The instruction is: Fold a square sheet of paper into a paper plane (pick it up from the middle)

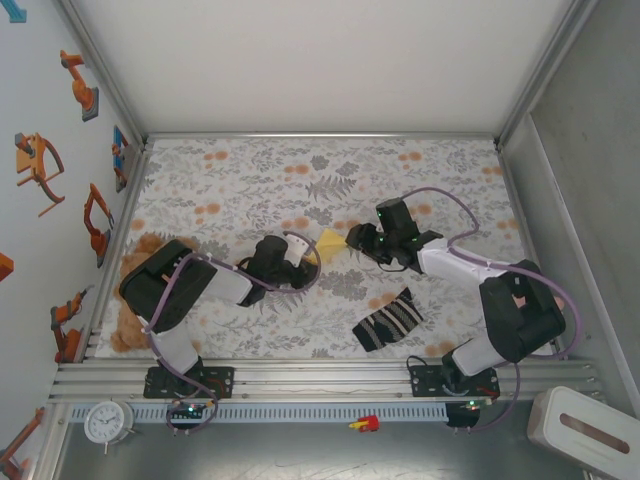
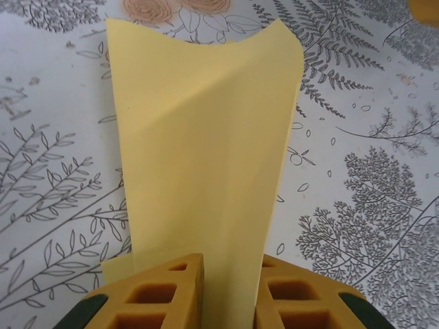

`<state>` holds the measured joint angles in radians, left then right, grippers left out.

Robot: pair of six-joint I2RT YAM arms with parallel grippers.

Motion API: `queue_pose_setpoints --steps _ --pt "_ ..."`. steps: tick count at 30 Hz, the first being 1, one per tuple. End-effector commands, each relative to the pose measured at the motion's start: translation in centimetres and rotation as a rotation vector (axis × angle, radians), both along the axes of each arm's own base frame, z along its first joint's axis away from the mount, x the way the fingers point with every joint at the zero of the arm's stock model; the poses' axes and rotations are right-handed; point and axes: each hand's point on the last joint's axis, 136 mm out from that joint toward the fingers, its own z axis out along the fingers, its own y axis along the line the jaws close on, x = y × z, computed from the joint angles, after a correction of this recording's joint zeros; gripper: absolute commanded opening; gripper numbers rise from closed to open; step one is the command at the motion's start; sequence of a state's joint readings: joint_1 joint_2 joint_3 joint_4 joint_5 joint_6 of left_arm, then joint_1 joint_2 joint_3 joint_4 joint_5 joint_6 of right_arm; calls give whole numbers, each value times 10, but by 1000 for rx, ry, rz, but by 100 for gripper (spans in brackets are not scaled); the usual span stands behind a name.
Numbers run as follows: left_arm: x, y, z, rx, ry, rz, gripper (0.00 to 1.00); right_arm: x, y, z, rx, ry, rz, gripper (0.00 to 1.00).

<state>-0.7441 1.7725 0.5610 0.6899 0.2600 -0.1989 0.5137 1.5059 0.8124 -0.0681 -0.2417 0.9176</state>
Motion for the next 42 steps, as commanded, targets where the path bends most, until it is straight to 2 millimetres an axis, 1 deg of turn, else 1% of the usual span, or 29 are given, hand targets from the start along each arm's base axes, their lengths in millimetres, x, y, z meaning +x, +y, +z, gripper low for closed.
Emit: queue_pose_setpoints --steps 1,4,9,12,13,16,23,27,33,38,42 --pt "-15 -6 -6 -66 178 -4 22 -3 -4 4 -37 -64 64 51" --pt "-16 -7 -5 -104 243 1 23 -5 2 -1 -32 -67 120 52" --pt "-15 -9 -4 -136 310 12 24 -5 20 -6 -2 -48 185 55" --pt "-14 -10 -8 -133 337 19 23 -4 32 -13 -2 -34 214 58" --pt "-14 -10 -9 -134 341 22 24 -3 35 -14 -6 -28 220 62" --pt "-13 -10 -12 -131 353 28 24 0 42 -20 -21 -21 229 65" --pt "-14 -10 -16 -124 372 31 23 7 54 -31 -66 -6 261 69" --pt "-15 -9 -16 -118 380 31 24 10 56 -38 -80 9 261 69" --pt "-15 -9 -13 -115 386 32 27 8 50 -54 -116 56 243 69" --pt "-14 -9 -2 -119 379 32 29 6 45 -61 -144 78 228 69" --pt "-14 -10 10 -127 371 31 32 5 44 -64 -150 89 226 68"
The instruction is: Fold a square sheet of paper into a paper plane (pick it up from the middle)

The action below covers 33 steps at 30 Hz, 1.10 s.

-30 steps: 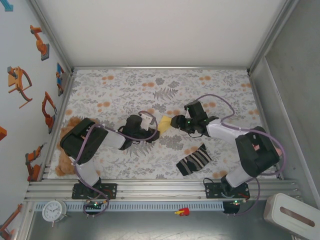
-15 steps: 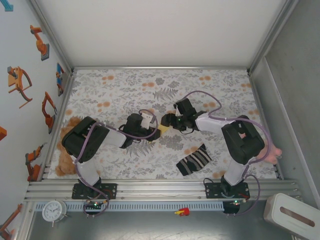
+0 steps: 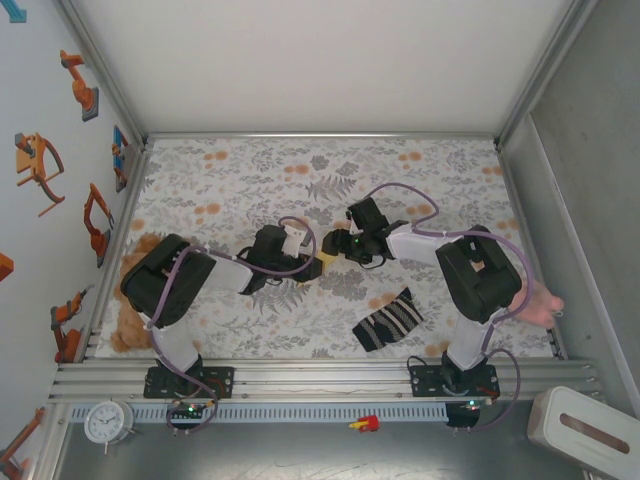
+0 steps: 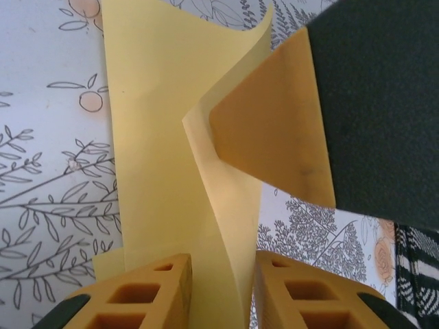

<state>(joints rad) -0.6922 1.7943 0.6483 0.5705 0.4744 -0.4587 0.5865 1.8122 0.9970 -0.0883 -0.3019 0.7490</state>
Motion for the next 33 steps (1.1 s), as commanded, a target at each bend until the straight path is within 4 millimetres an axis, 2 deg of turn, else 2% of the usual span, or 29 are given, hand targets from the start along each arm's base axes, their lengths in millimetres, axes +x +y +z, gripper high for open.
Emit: queue_pose_setpoints --steps 1,5,16,25,29,33 --pt "-9 2 7 15 44 -9 32 -2 -7 -13 -61 27 -13 68" --pt "-8 6 15 31 31 -1 33 -2 -7 -14 -63 32 -16 68" --pt "-13 16 8 78 53 17 33 -2 -6 -17 -56 43 -20 68" --pt "-7 21 31 93 40 67 37 -4 -7 -19 -60 51 -19 68" --pt "-7 28 26 141 58 93 37 -4 -7 -19 -60 52 -17 68" --pt "-12 27 19 137 95 83 34 -4 -6 -19 -59 54 -17 68"
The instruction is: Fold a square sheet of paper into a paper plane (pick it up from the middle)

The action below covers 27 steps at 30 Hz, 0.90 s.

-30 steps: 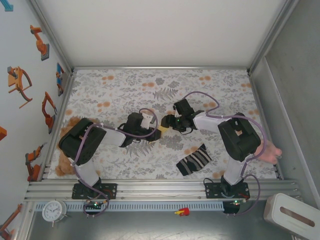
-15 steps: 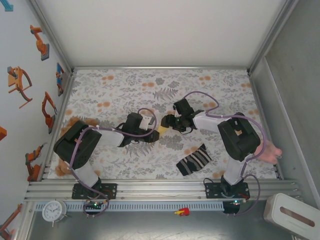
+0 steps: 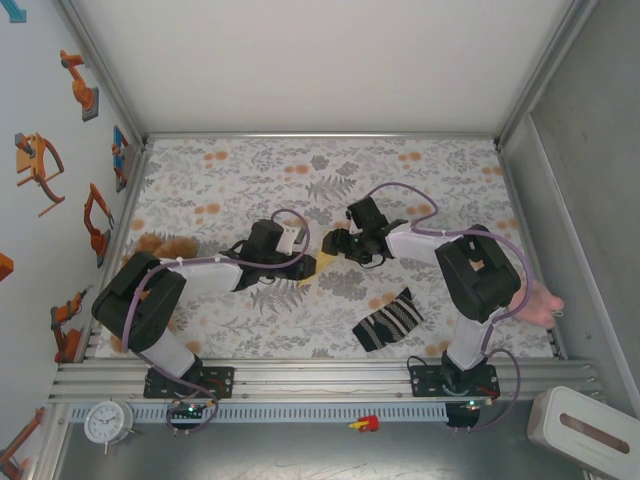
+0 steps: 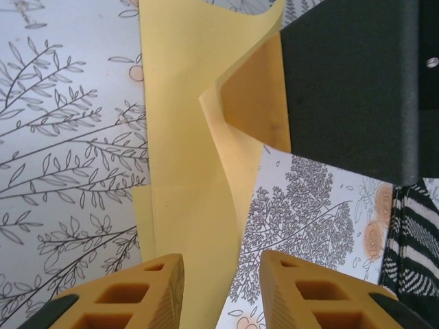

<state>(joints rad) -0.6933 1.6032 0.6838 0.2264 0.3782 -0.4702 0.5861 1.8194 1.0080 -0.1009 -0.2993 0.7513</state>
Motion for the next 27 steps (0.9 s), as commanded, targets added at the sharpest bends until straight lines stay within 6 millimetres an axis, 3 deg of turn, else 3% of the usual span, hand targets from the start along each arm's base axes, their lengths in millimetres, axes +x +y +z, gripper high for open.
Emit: queue_pose_setpoints --steps 1,20,27 --pt "-4 0 -3 7 43 6 33 -5 -6 -18 -53 47 -13 68" --pt "-7 -1 -19 31 76 -9 19 -7 -3 -13 -28 44 -7 69" --pt "-9 0 -24 24 89 5 17 -4 -2 16 7 -37 17 69"
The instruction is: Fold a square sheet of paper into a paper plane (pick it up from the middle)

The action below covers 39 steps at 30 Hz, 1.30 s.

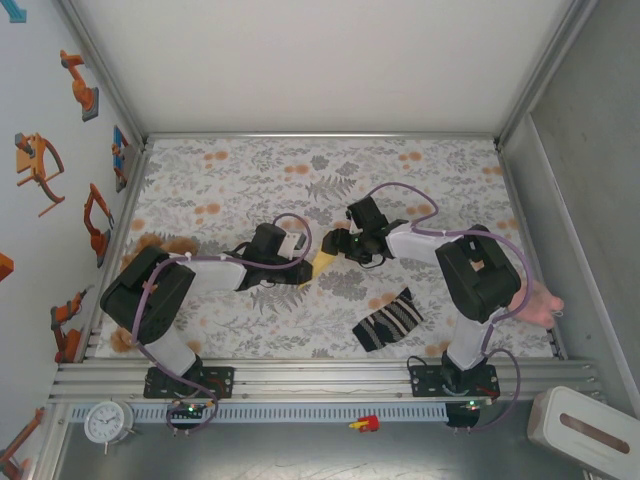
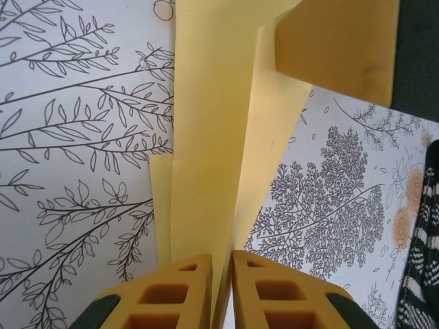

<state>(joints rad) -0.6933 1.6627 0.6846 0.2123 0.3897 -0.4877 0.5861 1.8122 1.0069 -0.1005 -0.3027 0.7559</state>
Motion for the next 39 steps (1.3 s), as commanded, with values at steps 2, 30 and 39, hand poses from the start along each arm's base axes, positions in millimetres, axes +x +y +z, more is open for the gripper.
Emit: queue_pose_setpoints --steps 2,30,39 --pt "-3 -3 -1 -19 17 8 16 -3 -6 26 3 -79 25 70" --pt "-7 -18 6 -163 218 101 15 -14 -10 26 36 -156 88 69" --pt "-6 -17 5 -164 224 109 15 -5 8 17 43 -120 156 69"
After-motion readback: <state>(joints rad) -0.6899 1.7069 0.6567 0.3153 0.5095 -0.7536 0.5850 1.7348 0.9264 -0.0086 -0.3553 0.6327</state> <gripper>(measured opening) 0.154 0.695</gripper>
